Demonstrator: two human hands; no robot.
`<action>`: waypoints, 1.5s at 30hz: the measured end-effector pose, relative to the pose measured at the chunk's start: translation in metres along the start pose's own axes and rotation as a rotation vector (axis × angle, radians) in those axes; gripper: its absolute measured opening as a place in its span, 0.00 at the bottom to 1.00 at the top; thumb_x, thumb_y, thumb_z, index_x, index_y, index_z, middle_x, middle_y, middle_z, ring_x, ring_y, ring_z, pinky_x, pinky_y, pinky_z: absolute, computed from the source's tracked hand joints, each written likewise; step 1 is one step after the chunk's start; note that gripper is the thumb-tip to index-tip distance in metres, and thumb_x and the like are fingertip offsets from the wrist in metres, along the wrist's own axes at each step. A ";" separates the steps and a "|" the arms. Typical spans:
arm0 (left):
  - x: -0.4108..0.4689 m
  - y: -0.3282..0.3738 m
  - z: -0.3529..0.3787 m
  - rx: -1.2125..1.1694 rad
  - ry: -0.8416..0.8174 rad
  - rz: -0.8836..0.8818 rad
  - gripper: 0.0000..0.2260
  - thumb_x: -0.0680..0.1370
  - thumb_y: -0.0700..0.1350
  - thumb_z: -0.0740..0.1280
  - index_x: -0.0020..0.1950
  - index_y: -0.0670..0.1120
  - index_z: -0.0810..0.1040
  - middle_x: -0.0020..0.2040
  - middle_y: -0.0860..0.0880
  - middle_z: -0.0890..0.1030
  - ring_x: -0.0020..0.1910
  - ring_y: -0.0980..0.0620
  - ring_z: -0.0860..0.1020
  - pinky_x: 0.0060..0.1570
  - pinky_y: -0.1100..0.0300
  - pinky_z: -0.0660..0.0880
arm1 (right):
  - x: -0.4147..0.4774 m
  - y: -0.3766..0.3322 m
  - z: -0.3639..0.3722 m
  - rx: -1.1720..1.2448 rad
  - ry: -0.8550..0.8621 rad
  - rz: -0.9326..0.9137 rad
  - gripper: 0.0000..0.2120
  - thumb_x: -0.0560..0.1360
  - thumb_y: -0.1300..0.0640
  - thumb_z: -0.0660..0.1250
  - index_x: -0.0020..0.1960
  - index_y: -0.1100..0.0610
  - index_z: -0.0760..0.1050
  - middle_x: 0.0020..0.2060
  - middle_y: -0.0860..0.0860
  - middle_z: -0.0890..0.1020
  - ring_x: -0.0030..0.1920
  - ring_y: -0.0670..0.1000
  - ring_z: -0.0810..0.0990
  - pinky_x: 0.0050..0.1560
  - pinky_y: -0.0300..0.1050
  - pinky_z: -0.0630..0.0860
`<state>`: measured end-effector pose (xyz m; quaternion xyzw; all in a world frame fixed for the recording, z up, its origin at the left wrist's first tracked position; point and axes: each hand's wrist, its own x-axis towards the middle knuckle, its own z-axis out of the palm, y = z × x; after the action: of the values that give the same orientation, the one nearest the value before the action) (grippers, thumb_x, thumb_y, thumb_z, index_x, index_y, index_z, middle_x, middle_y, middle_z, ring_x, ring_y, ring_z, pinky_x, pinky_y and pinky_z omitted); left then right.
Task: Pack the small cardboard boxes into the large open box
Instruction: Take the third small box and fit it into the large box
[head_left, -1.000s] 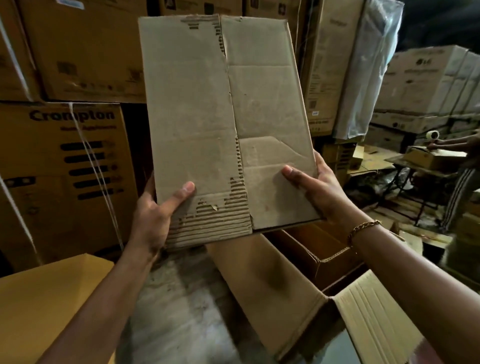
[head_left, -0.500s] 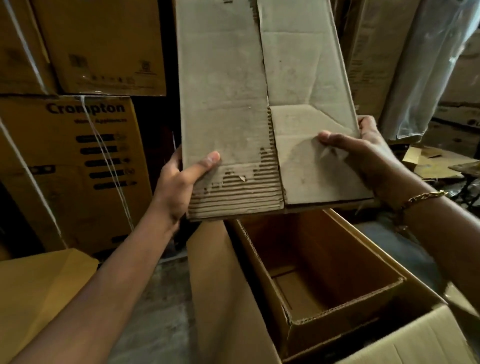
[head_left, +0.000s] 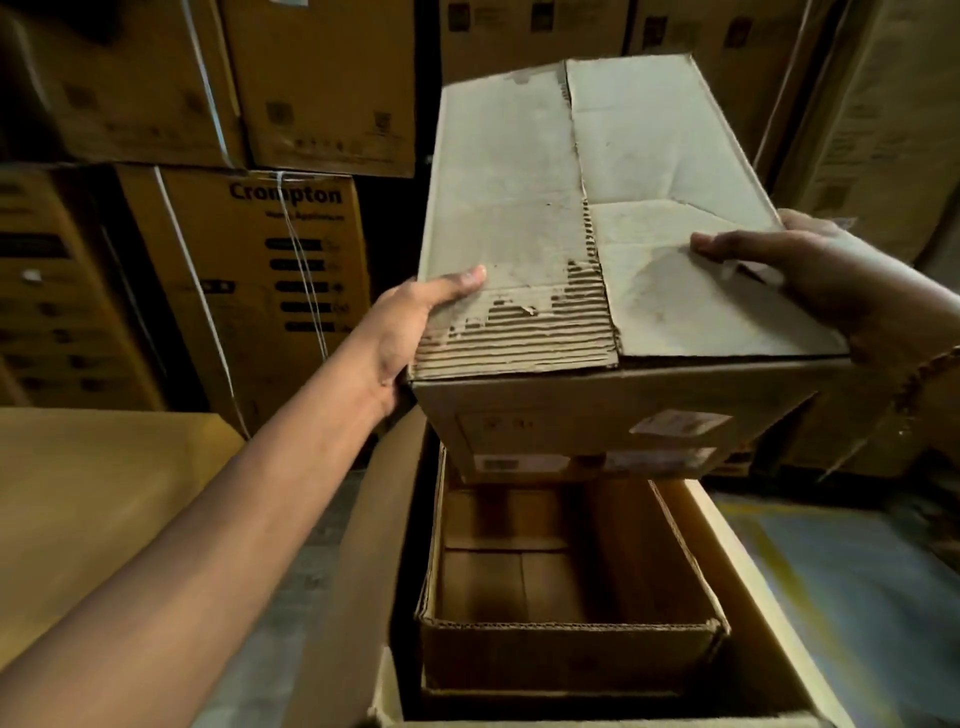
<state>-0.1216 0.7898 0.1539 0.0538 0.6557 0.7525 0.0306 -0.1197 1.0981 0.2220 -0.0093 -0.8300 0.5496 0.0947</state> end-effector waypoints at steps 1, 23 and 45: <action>-0.002 -0.003 0.004 0.005 -0.004 -0.017 0.22 0.72 0.54 0.73 0.59 0.41 0.83 0.56 0.40 0.85 0.53 0.41 0.85 0.56 0.52 0.79 | -0.002 0.001 -0.005 -0.028 -0.010 0.023 0.34 0.68 0.41 0.75 0.71 0.50 0.72 0.51 0.47 0.82 0.45 0.48 0.84 0.35 0.43 0.77; -0.056 -0.071 -0.008 -0.010 -0.023 -0.144 0.21 0.66 0.56 0.78 0.52 0.43 0.87 0.58 0.38 0.84 0.55 0.39 0.84 0.63 0.46 0.75 | -0.047 0.080 0.014 0.051 -0.090 0.124 0.31 0.70 0.46 0.78 0.67 0.55 0.70 0.49 0.51 0.83 0.38 0.48 0.85 0.26 0.35 0.77; -0.019 -0.223 -0.002 1.292 0.054 -0.190 0.23 0.75 0.57 0.69 0.68 0.53 0.73 0.64 0.53 0.77 0.60 0.47 0.78 0.57 0.48 0.78 | -0.028 0.258 0.099 -0.531 -0.381 0.342 0.39 0.73 0.40 0.74 0.75 0.57 0.62 0.69 0.57 0.73 0.63 0.57 0.75 0.61 0.50 0.74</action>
<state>-0.1087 0.8165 -0.0678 -0.0155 0.9784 0.2020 0.0421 -0.1312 1.1069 -0.0556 -0.0698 -0.9329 0.3148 -0.1605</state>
